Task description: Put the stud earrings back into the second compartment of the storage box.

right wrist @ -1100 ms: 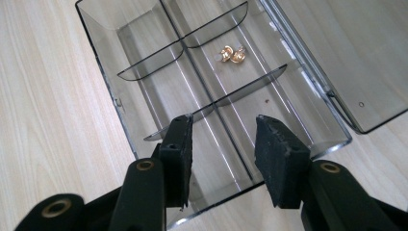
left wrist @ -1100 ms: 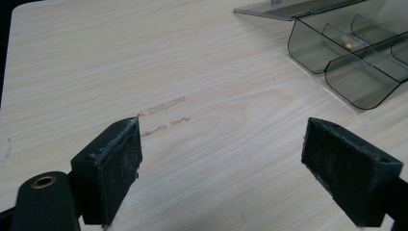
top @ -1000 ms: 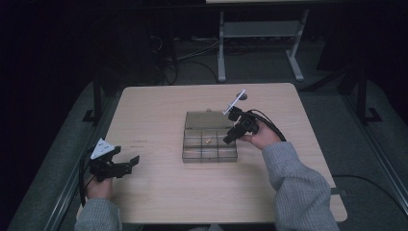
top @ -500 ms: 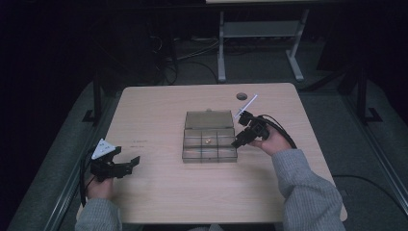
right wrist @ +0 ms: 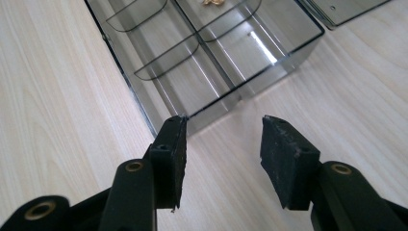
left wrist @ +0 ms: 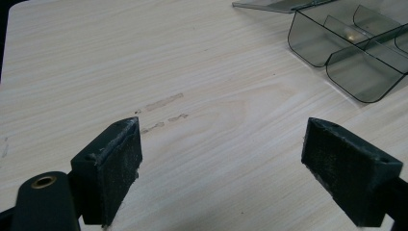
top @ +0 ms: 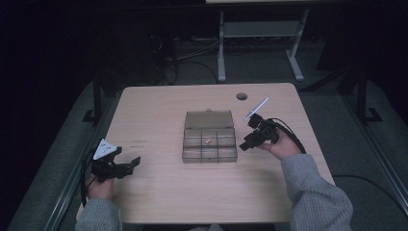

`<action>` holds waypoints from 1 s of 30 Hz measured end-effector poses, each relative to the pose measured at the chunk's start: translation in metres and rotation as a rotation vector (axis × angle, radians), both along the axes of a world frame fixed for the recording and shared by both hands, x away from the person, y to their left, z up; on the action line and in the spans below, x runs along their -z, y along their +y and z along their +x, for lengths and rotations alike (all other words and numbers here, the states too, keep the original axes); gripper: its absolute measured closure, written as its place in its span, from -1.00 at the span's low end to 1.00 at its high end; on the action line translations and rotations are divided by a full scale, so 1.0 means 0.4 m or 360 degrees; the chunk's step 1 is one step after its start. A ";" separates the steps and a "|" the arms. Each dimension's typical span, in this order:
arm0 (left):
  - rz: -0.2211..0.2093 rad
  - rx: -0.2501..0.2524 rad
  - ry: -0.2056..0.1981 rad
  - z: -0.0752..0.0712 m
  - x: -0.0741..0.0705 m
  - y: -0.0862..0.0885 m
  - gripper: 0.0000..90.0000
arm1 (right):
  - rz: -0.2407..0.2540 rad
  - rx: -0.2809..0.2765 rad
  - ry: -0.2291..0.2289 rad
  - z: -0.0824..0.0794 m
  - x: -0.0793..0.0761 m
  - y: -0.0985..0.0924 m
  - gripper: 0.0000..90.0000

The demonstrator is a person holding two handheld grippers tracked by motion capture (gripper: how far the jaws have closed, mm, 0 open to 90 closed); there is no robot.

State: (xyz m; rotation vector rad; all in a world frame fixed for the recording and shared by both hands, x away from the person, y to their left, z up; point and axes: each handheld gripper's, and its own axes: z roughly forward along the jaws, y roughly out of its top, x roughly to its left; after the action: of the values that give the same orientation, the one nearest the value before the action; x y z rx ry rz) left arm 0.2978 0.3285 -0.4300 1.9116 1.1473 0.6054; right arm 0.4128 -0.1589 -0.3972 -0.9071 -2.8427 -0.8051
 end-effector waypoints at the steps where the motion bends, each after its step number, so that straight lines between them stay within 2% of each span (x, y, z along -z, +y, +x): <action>1: -0.0001 0.0000 0.0000 0.000 0.000 0.000 -0.70 | 0.0005 0.0007 0.0001 -0.002 0.001 -0.005 0.15; 14: 0.0017 0.0012 0.0004 -0.001 0.001 -0.003 -0.69 | 0.0037 0.0087 0.0019 -0.029 0.028 -0.079 0.13; 30: 0.0026 0.0025 0.0014 -0.001 0.004 -0.007 -0.69 | 0.0078 0.0152 0.0015 -0.071 0.049 -0.141 0.09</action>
State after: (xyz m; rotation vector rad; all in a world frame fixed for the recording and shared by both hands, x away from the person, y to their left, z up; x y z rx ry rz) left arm 0.2973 0.3255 -0.4317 1.9369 1.1355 0.5999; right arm 0.3844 -0.2152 -0.4166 -1.0439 -2.7771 -0.8737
